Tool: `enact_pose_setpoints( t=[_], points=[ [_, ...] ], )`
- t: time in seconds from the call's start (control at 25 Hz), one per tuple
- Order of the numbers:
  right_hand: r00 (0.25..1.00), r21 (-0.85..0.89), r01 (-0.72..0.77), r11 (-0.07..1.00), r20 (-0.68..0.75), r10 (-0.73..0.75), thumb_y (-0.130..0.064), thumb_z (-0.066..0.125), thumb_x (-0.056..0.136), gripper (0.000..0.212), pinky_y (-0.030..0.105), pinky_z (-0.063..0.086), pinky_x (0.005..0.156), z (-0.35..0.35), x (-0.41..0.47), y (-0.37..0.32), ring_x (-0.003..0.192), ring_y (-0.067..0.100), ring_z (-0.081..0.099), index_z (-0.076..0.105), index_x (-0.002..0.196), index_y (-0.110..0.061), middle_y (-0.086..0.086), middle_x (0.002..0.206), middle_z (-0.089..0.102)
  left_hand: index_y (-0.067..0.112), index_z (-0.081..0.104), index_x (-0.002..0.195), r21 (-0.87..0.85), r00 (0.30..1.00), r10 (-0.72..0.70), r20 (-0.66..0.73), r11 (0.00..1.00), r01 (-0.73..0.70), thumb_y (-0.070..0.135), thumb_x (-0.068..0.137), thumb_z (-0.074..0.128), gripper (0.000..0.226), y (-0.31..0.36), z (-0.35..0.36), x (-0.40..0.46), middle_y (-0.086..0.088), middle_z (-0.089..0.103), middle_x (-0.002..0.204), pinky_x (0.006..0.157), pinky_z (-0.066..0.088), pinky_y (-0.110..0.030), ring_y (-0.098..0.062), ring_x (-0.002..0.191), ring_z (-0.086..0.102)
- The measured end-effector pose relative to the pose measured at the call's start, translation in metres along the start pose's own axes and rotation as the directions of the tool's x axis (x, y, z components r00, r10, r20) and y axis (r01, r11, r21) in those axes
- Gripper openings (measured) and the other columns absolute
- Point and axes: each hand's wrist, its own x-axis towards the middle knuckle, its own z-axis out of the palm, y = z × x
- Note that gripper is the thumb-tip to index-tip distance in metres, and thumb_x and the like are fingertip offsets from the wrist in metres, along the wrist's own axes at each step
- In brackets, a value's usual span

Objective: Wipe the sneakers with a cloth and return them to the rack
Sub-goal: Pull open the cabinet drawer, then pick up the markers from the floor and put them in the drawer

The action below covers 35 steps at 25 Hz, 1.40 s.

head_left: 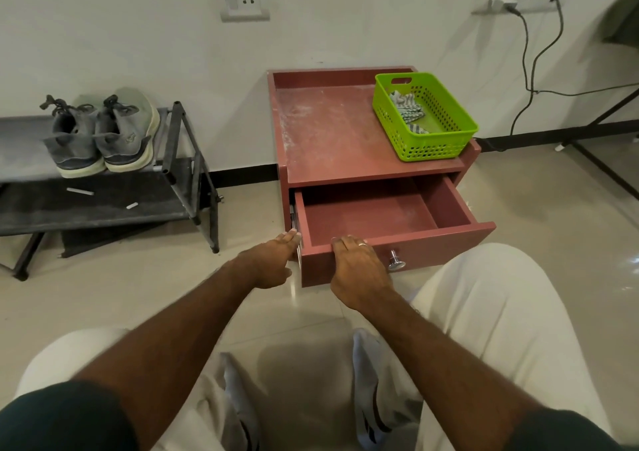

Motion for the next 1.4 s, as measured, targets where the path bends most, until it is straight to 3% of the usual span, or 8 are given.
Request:
enact_pose_setpoints(
  t=[0.08,0.24,0.48,0.72,0.92,1.08,1.2,1.4],
  points=[
    [0.998,-0.013,0.059,0.998,-0.016,-0.059,-0.014,0.057,0.085,0.060,0.045,0.028,0.118,-0.003,0.007,-0.009,0.133,0.028,0.042,0.044,0.142,-0.009,0.008,0.143,0.050,0.019,0.021,0.158,0.000,0.998,-0.012,-0.058,1.000,0.012,0.021,0.098,0.059,0.071,0.000,-0.018,-0.006,-0.003,0.016,0.167,0.121,0.025,-0.040,-0.024,0.152,0.021],
    [0.959,-0.002,0.250,0.968,-0.134,-0.248,-0.009,0.053,0.085,0.042,0.037,0.045,0.097,-0.010,0.044,-0.062,0.109,0.023,0.054,0.057,0.126,-0.014,0.004,0.121,0.062,0.018,0.056,0.136,-0.117,0.971,-0.098,-0.219,0.990,0.074,0.032,0.096,0.062,0.043,-0.041,-0.063,-0.028,-0.003,0.058,0.139,0.107,0.046,-0.040,-0.020,0.125,0.055],
    [0.848,-0.047,0.525,0.850,0.122,-0.517,-0.010,0.050,0.086,0.028,0.035,0.050,0.084,0.033,0.135,-0.186,0.099,0.026,0.059,0.065,0.108,-0.018,0.004,0.109,0.066,0.021,0.068,0.087,-0.299,0.873,-0.424,-0.241,0.888,0.349,0.033,0.090,0.066,0.013,-0.190,-0.053,-0.093,-0.001,0.073,0.097,0.087,0.055,-0.039,-0.016,0.088,0.065],
    [0.674,-0.005,0.667,0.745,0.430,-0.601,-0.012,0.052,0.078,0.021,0.038,0.057,0.077,0.104,0.186,-0.329,0.089,0.023,0.062,0.062,0.082,-0.029,-0.002,0.102,0.063,0.012,0.074,0.092,-0.374,0.800,-0.595,-0.078,0.761,0.530,0.028,0.092,0.065,0.019,-0.305,0.031,-0.175,0.000,0.073,0.094,0.084,0.056,-0.040,-0.017,0.087,0.066],
    [0.591,0.065,0.703,0.709,0.502,-0.632,-0.013,0.058,0.079,0.019,0.038,0.057,0.078,0.163,0.180,-0.430,0.087,0.023,0.062,0.065,0.087,-0.028,-0.001,0.104,0.060,0.005,0.074,0.079,-0.658,0.621,-0.784,0.004,0.466,0.592,0.015,0.088,0.071,0.014,-0.371,0.110,-0.223,-0.001,0.072,0.072,0.070,0.062,-0.034,-0.013,0.057,0.069],
    [0.715,0.123,0.492,0.862,0.508,-0.480,-0.013,0.061,0.076,0.025,0.039,0.058,0.083,0.249,0.164,-0.461,0.092,0.030,0.066,0.071,0.098,-0.015,0.007,0.105,0.066,0.006,0.072,0.072,-0.781,0.486,-0.870,0.085,0.245,0.575,0.012,0.085,0.074,0.015,-0.401,0.185,-0.234,-0.003,0.073,0.071,0.066,0.061,-0.031,-0.017,0.061,0.070],
    [0.745,0.211,0.320,0.924,0.546,-0.383,-0.013,0.060,0.075,0.015,0.035,0.059,0.079,0.314,0.124,-0.459,0.089,0.026,0.066,0.071,0.083,-0.019,0.007,0.097,0.069,0.005,0.072,0.073,-0.847,0.326,-0.928,0.181,0.022,0.532,0.011,0.082,0.075,0.011,-0.409,0.249,-0.242,-0.006,0.072,0.069,0.067,0.062,-0.038,-0.020,0.063,0.071],
    [0.672,0.144,0.379,0.914,0.636,-0.379,-0.015,0.062,0.085,0.009,0.035,0.057,0.079,0.395,0.081,-0.443,0.093,0.028,0.066,0.070,0.090,-0.016,0.009,0.101,0.068,0.022,0.068,0.081,-0.839,0.010,-0.893,0.450,-0.419,0.348,0.030,0.074,0.085,0.020,-0.397,0.351,-0.254,-0.010,0.071,0.088,0.062,0.061,-0.037,-0.027,0.074,0.072]
  ],
)
